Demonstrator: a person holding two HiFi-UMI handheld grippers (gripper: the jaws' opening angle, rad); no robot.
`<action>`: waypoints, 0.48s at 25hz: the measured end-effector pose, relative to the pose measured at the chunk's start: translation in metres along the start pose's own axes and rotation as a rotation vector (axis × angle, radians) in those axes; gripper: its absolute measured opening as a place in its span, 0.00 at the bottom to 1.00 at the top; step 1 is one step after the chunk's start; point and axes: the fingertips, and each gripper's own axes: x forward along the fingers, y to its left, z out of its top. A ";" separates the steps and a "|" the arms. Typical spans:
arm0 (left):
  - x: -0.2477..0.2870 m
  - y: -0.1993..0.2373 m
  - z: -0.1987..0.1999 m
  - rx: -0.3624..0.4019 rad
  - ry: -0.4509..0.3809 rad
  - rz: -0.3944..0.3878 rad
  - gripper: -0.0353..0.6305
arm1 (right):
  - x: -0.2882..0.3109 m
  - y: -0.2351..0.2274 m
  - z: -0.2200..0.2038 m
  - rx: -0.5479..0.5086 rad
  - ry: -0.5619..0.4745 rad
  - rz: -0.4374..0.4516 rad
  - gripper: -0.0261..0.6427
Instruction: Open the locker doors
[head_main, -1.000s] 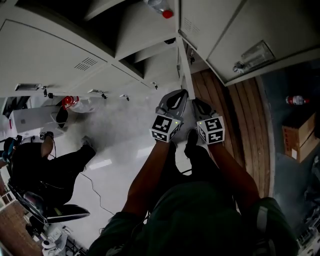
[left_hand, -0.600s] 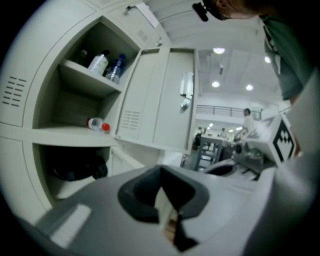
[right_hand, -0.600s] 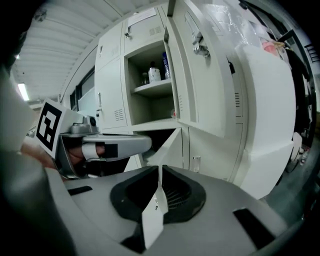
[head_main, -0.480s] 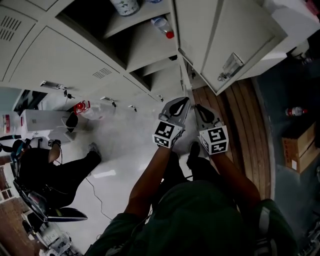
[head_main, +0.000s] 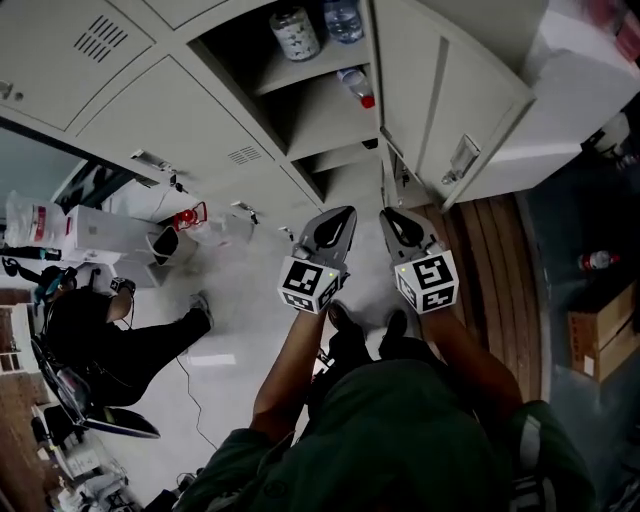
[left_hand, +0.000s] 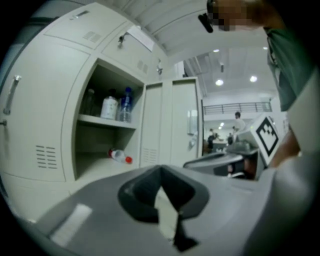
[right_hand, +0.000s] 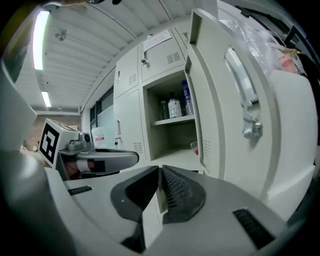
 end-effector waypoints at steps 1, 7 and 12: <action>-0.008 0.007 0.007 0.004 -0.007 0.019 0.05 | 0.003 0.005 0.008 -0.012 -0.009 0.016 0.07; -0.055 0.045 0.042 0.022 -0.060 0.137 0.05 | 0.022 0.038 0.043 -0.052 -0.031 0.123 0.05; -0.089 0.074 0.059 0.033 -0.080 0.223 0.05 | 0.038 0.062 0.071 -0.071 -0.046 0.196 0.05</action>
